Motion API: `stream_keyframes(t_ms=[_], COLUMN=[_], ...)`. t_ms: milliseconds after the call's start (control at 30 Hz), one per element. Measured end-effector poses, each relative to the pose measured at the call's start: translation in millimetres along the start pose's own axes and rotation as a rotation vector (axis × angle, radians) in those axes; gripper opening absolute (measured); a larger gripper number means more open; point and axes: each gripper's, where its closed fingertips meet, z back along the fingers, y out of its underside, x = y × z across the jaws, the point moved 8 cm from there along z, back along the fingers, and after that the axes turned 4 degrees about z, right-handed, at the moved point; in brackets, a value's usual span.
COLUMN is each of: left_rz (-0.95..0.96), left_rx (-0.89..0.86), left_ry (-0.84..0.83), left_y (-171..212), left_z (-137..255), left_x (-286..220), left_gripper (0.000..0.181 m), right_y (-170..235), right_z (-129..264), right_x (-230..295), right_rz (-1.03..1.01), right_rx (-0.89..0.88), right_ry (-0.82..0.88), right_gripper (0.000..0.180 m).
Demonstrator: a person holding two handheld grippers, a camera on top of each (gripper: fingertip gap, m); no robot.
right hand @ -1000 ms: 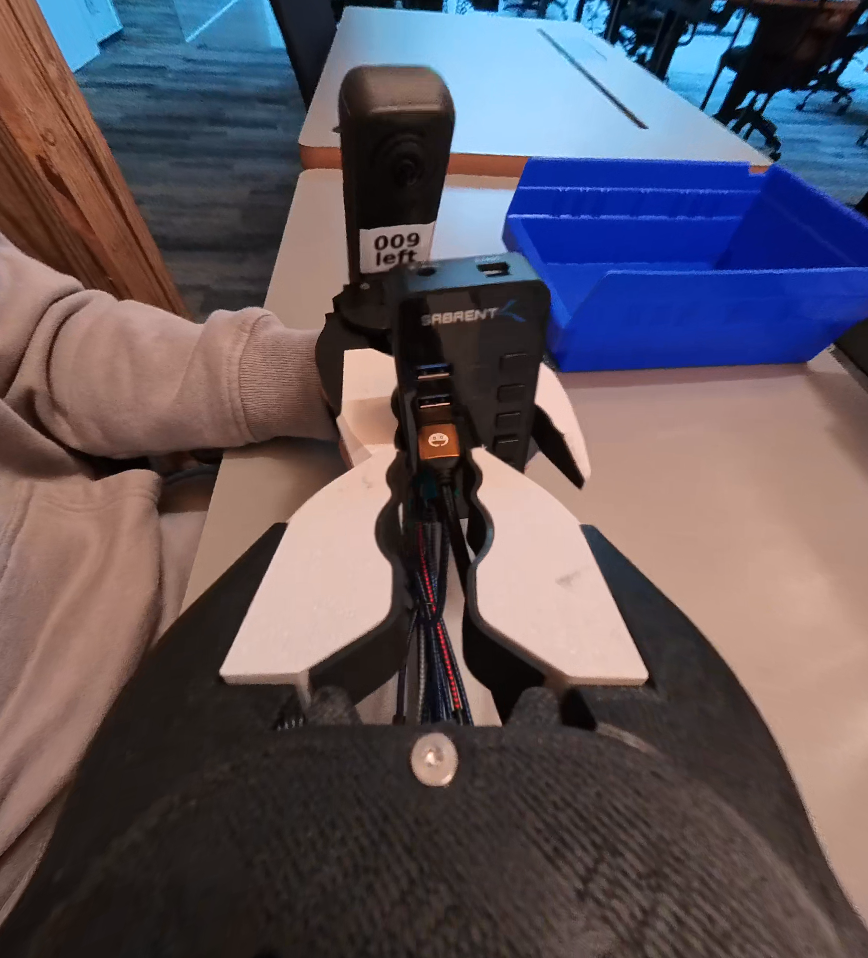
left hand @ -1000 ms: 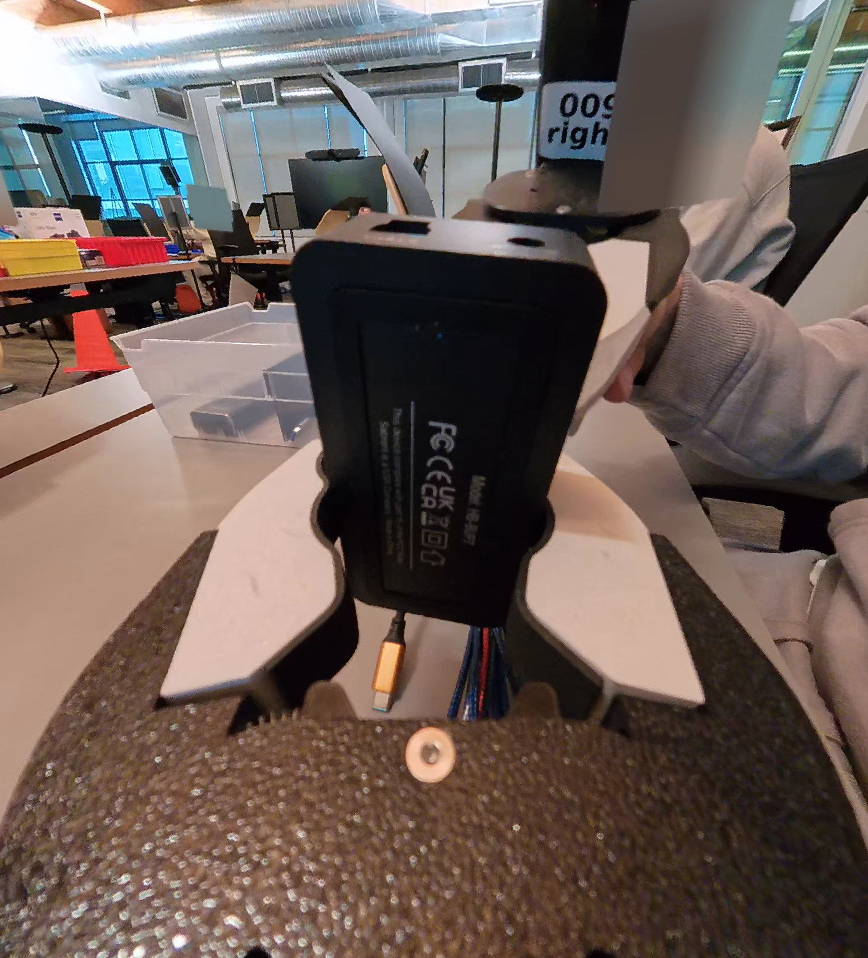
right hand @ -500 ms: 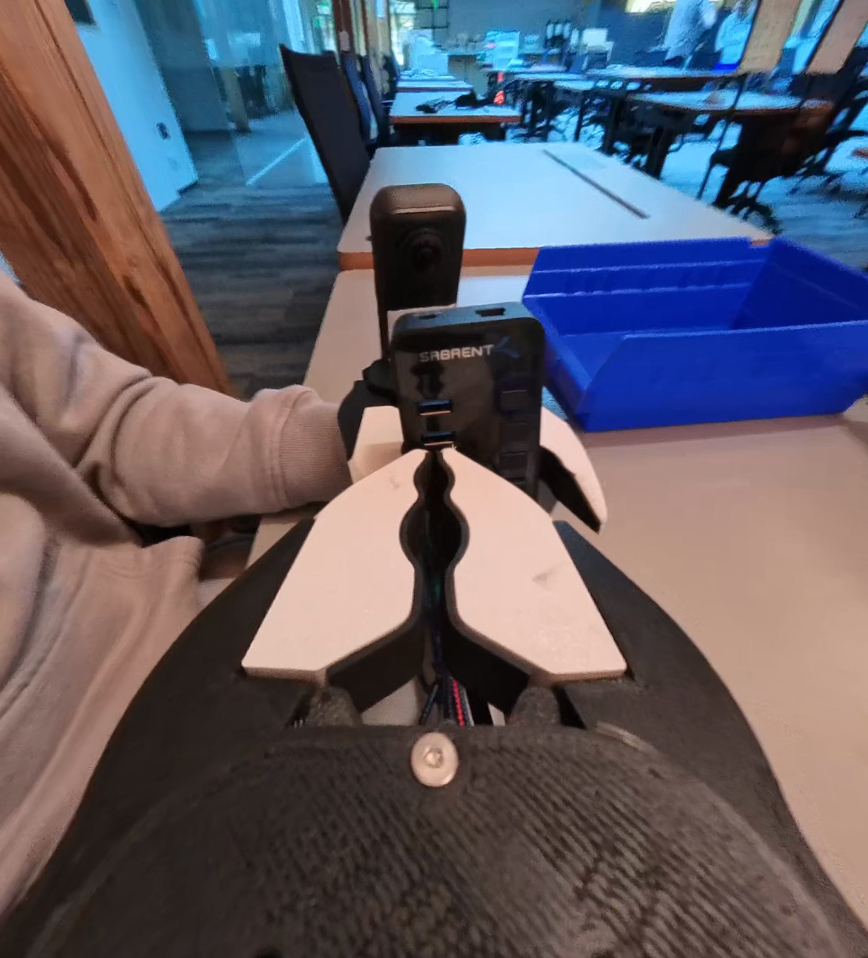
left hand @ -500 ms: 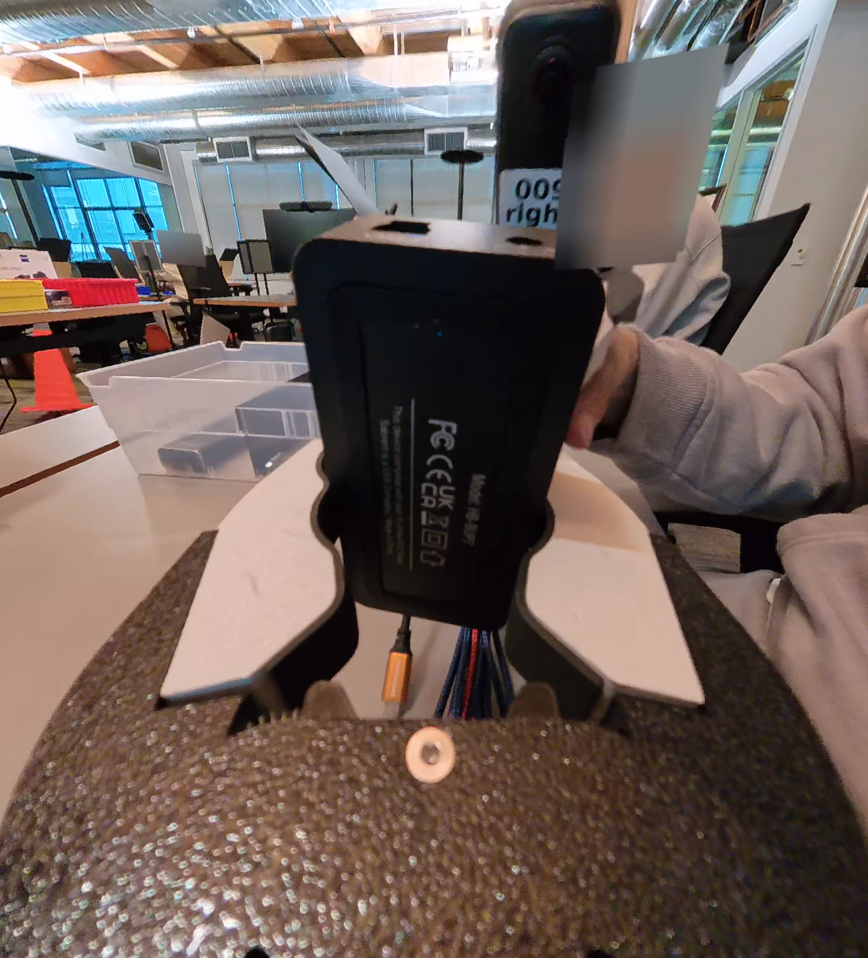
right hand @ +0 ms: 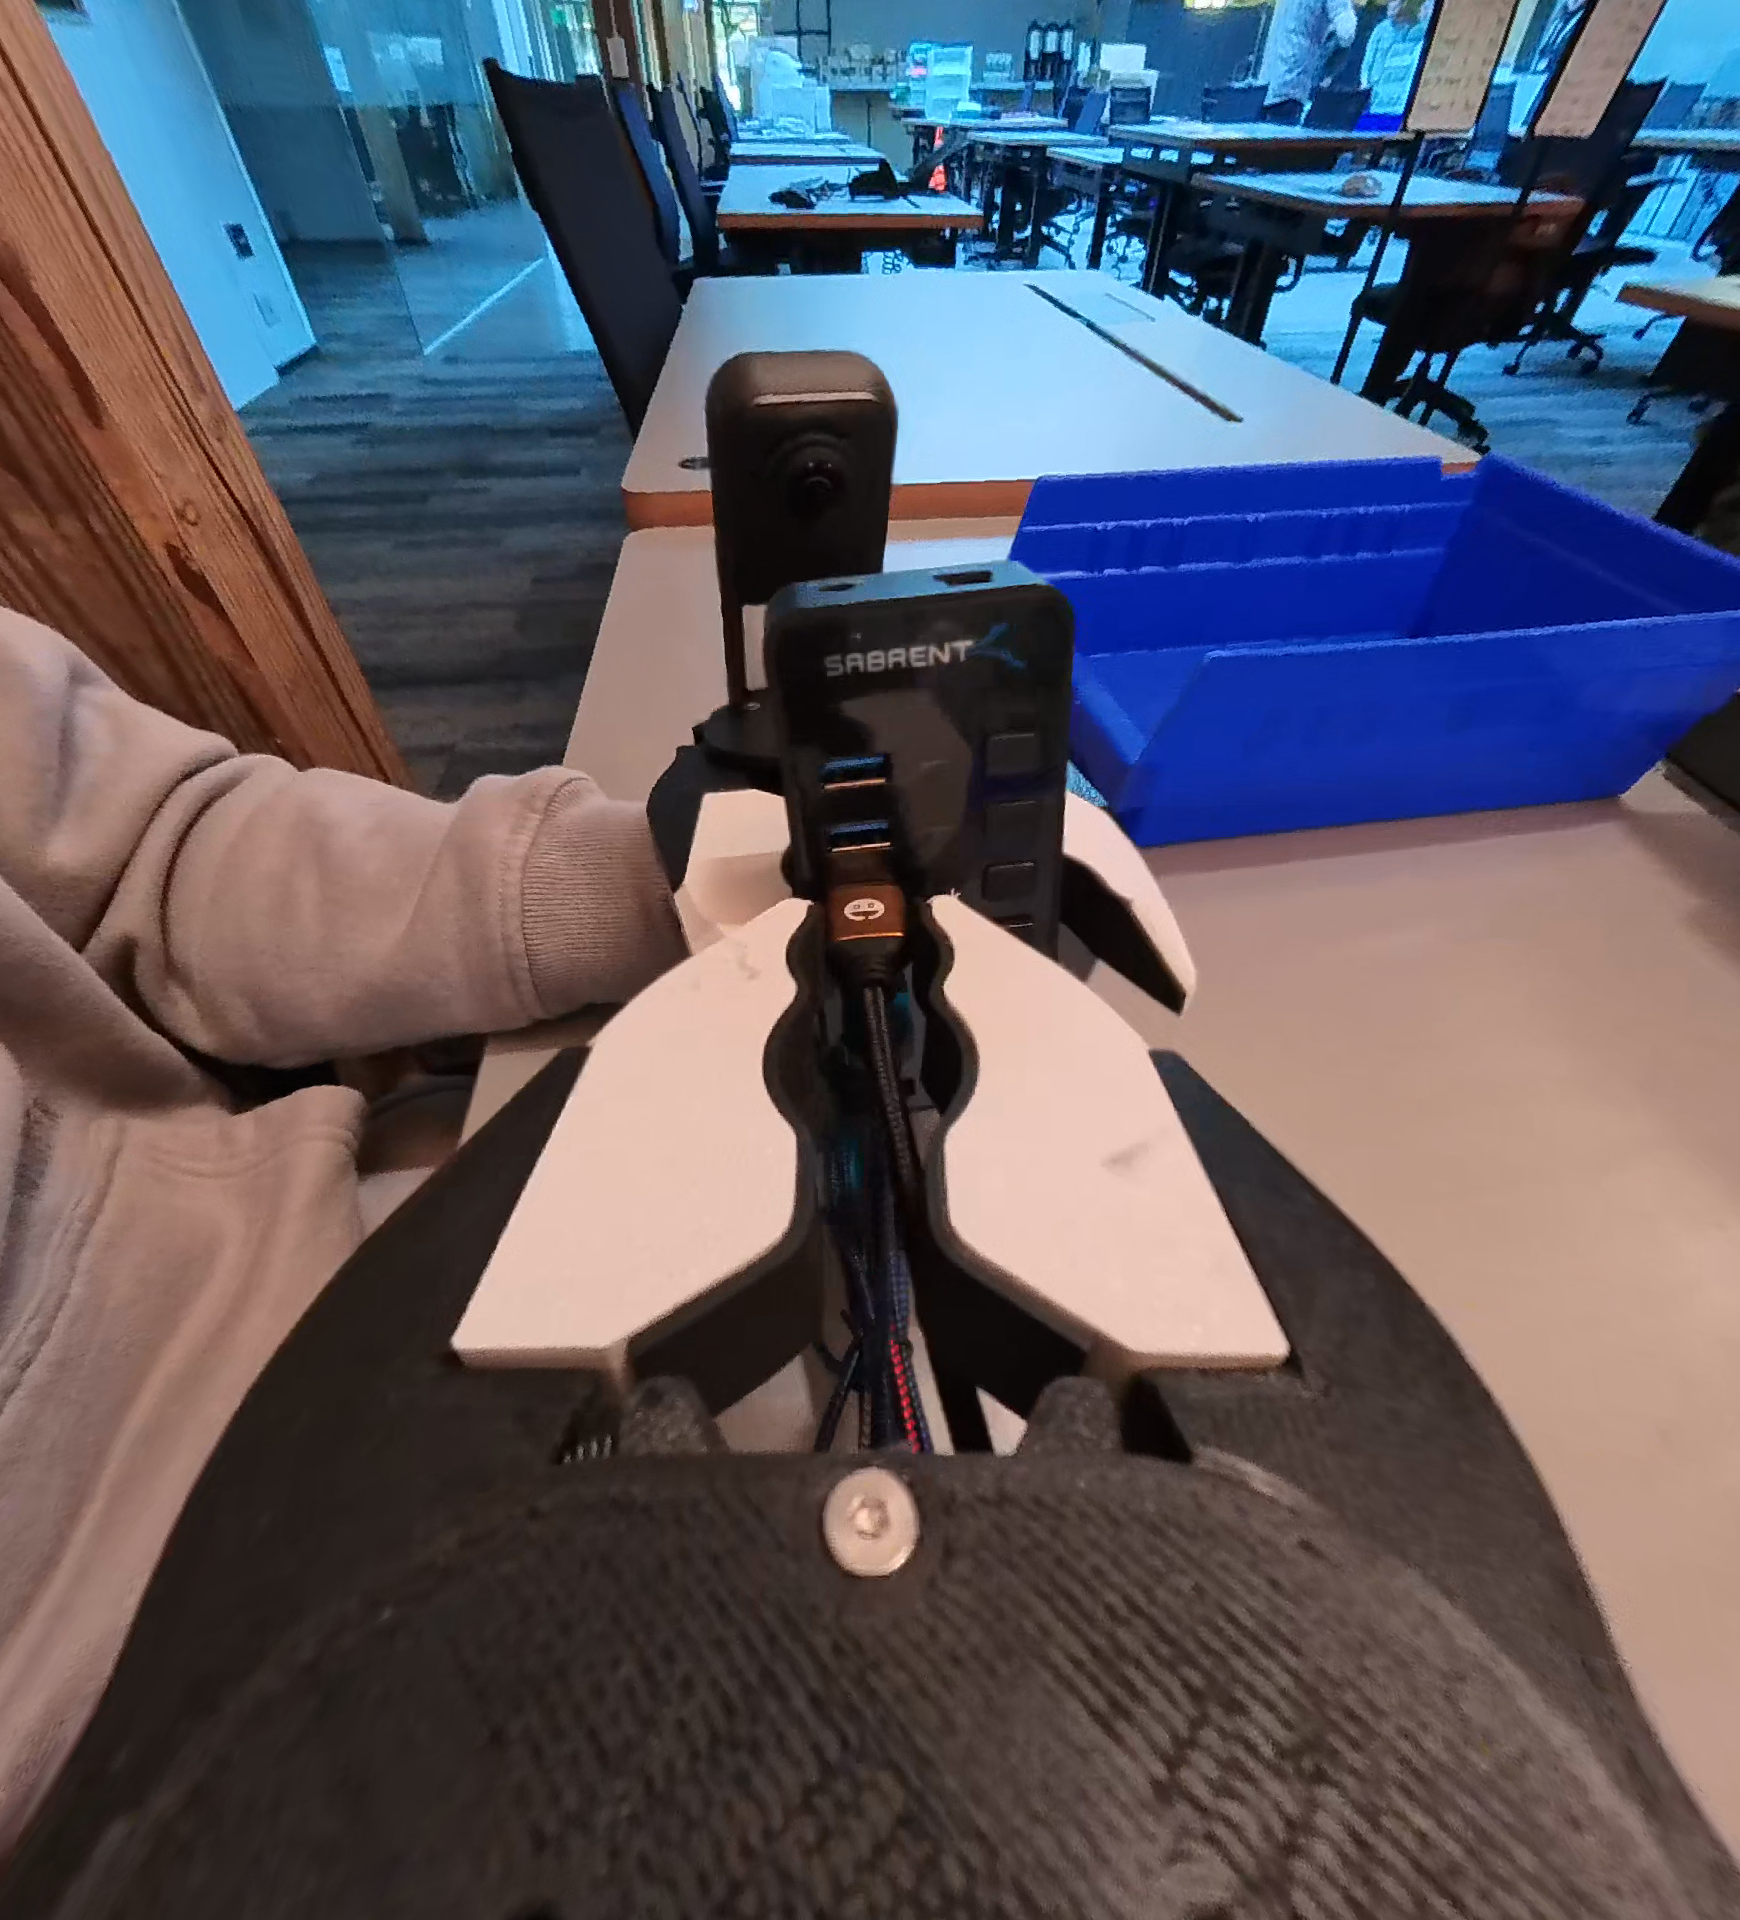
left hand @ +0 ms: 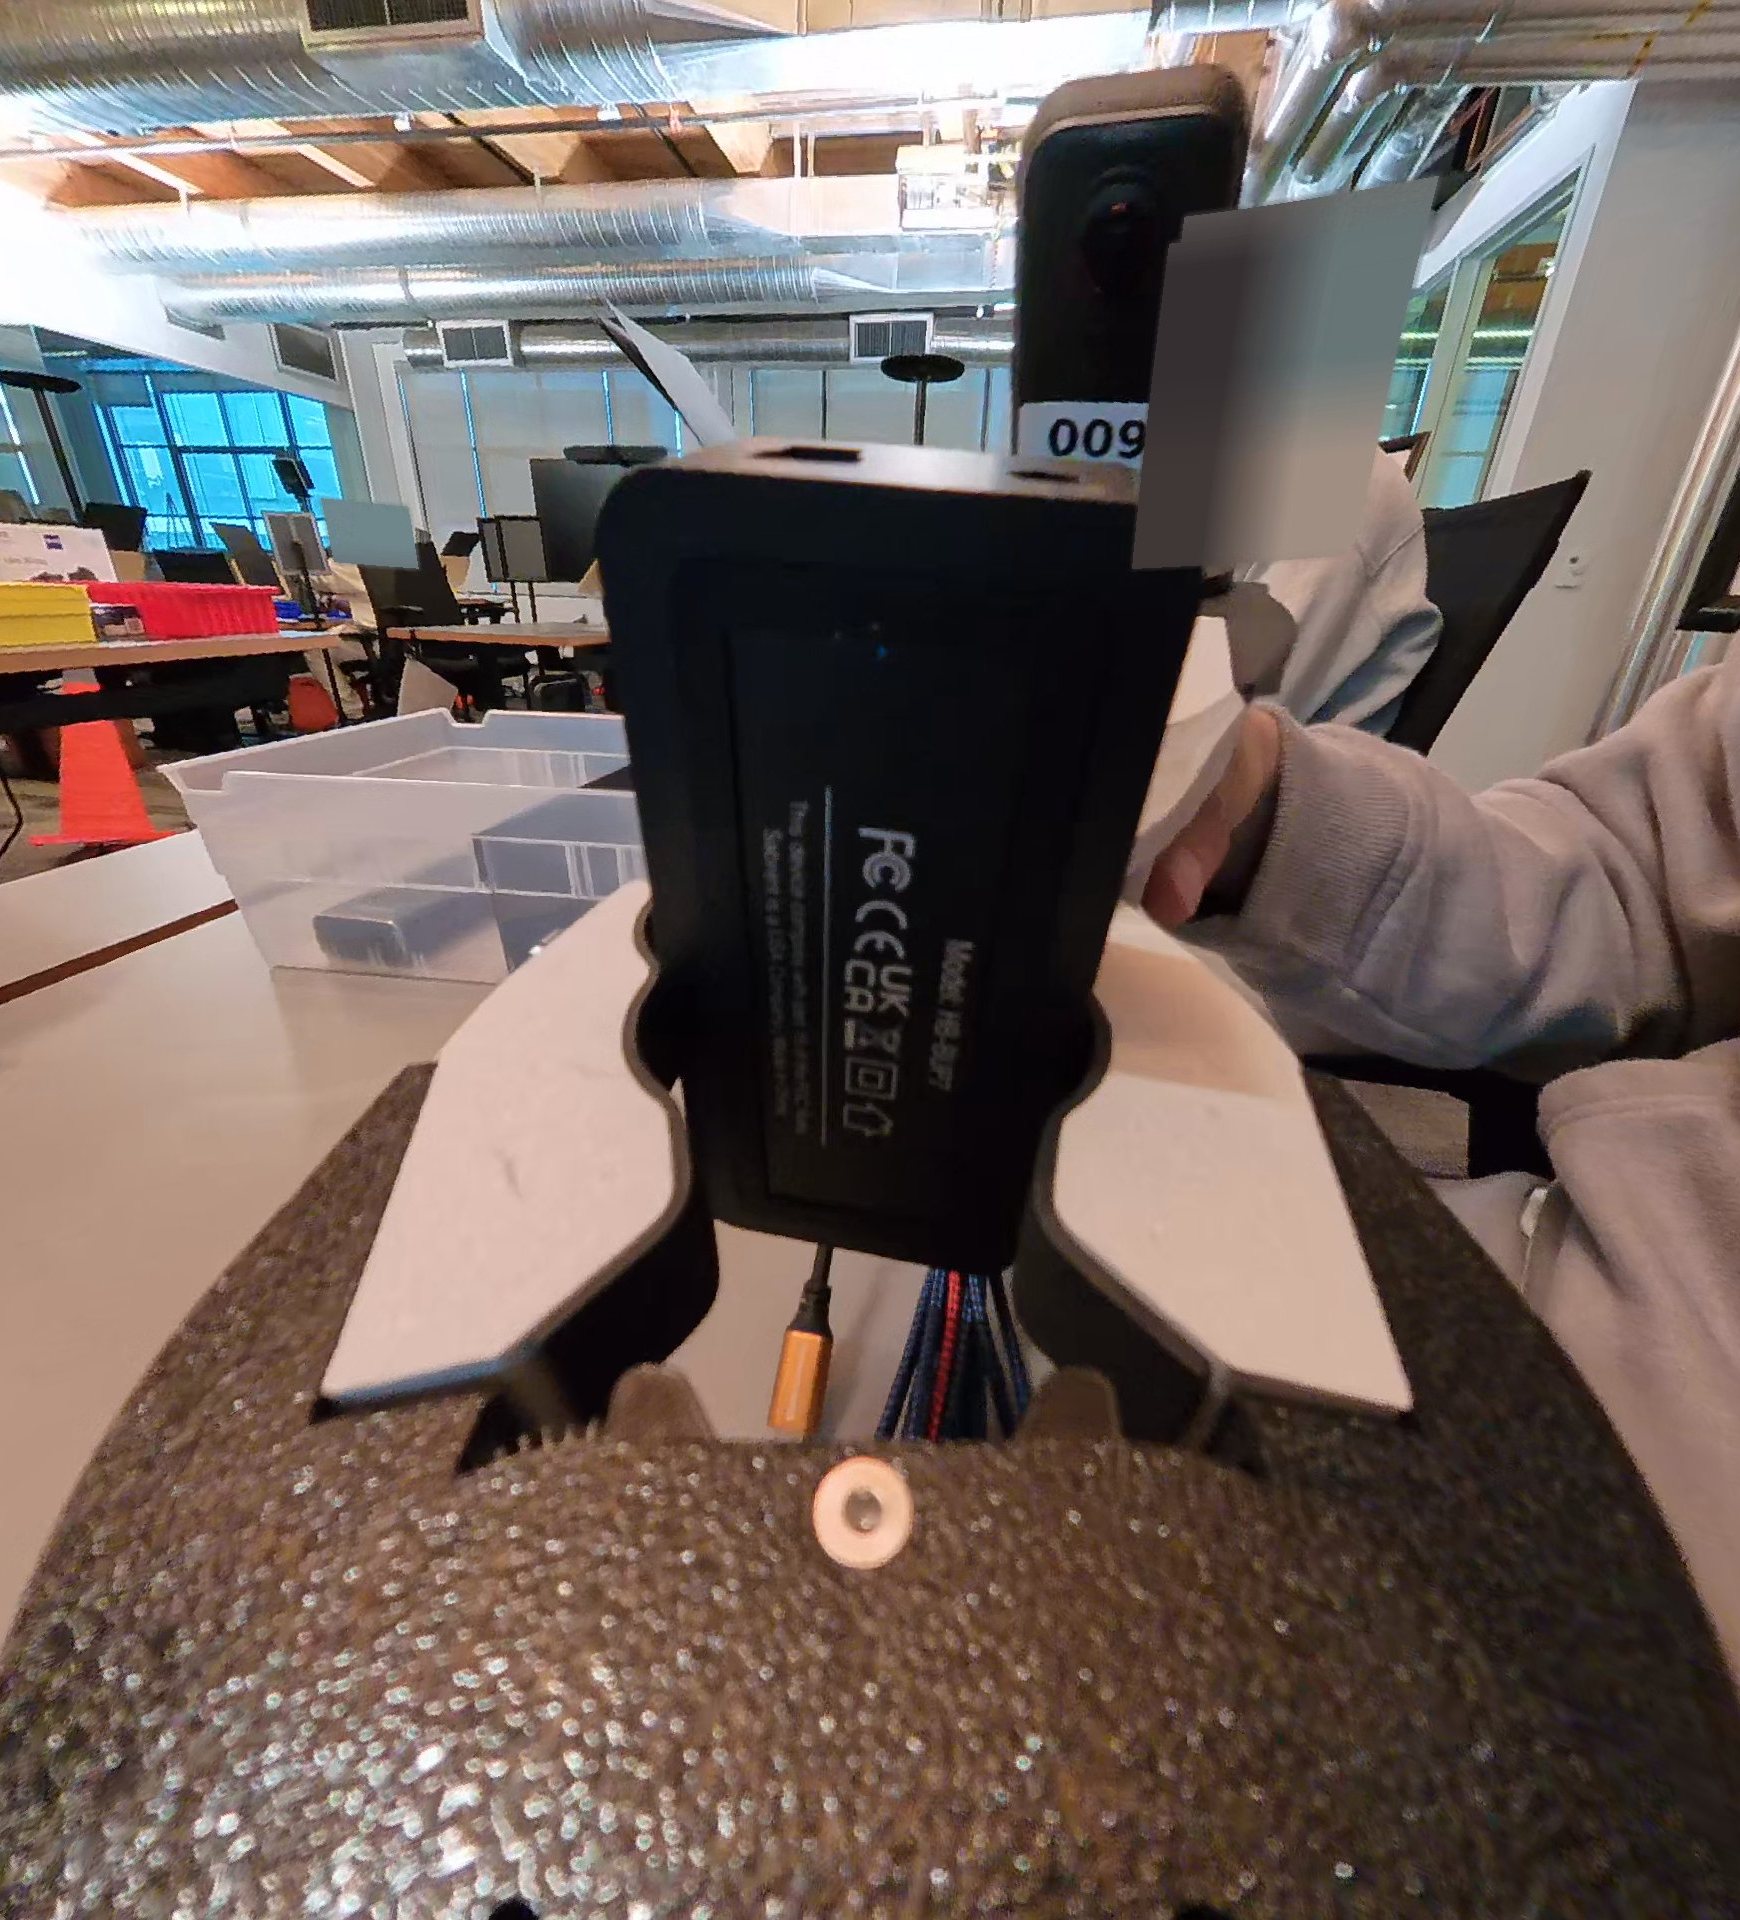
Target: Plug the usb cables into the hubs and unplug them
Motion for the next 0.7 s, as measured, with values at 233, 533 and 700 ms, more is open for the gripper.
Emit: stream_keyframes(t_ms=[233, 533, 700], left_rz=[-0.019, 0.004, -0.015], left_rx=[0.014, 0.118, 0.111], left_ry=[0.006, 0.025, 0.048], left_y=[-1, -3, -4], left_z=[-3, -5, -3], left_x=[-3, -7, -9], left_gripper=[0.072, 0.071, 0.071], right_y=[-2, 0, 0], right_z=[8, 14, 15], right_x=[0, 2, 3], right_rz=[0.008, 0.018, 0.018], right_rx=[0.11, 0.075, 0.075], right_ry=[-0.021, -0.029, -0.039], right_gripper=[0.016, 0.016, 0.016])
